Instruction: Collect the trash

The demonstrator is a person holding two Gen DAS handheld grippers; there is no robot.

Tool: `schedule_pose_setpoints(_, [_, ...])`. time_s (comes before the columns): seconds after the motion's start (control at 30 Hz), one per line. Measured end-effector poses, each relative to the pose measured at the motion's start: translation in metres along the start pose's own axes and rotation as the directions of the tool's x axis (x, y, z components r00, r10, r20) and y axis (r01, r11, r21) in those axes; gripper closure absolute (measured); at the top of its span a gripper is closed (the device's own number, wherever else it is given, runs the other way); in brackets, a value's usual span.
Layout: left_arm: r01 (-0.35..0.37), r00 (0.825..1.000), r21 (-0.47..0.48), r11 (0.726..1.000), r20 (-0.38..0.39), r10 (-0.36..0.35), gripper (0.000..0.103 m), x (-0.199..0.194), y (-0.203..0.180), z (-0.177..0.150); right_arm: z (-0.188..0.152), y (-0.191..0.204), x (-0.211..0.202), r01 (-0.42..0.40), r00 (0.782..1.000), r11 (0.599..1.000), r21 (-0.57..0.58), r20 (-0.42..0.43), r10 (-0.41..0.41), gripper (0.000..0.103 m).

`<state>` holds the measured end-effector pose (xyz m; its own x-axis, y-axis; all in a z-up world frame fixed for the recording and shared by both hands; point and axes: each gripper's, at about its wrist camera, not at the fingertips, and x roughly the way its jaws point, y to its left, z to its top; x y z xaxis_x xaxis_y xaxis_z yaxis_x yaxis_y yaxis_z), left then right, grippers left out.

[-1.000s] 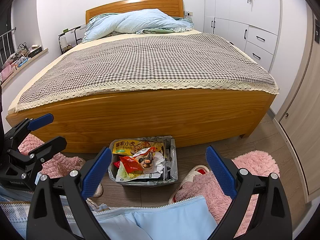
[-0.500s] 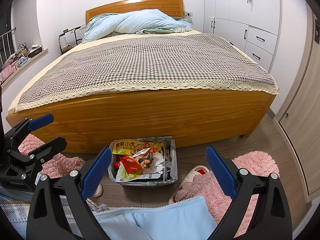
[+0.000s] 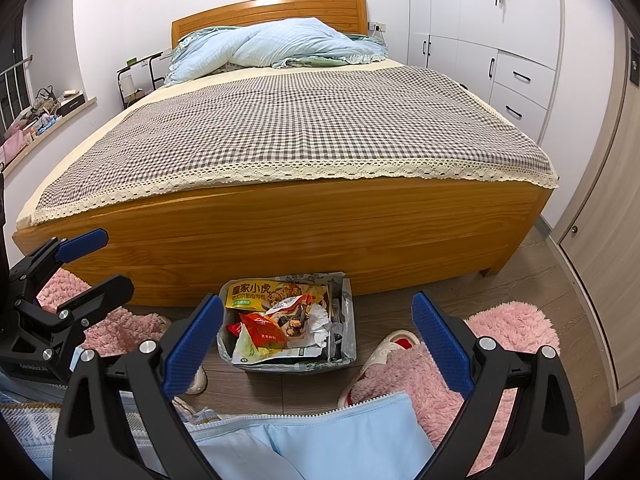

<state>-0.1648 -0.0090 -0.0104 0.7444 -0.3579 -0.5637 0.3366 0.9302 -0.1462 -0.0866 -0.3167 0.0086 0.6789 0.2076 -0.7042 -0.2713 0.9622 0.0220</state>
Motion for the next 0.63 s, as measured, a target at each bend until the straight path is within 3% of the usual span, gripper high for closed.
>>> schedule_pose_setpoints(0.63, [0.016, 1.0, -0.011, 1.0, -0.018, -0.016, 0.008, 0.0045, 0.0049, -0.0015, 0.0009, -0.0032, 0.0059, -0.015, 1.0, 1.0, 0.009, -0.013, 0.015, 0.012])
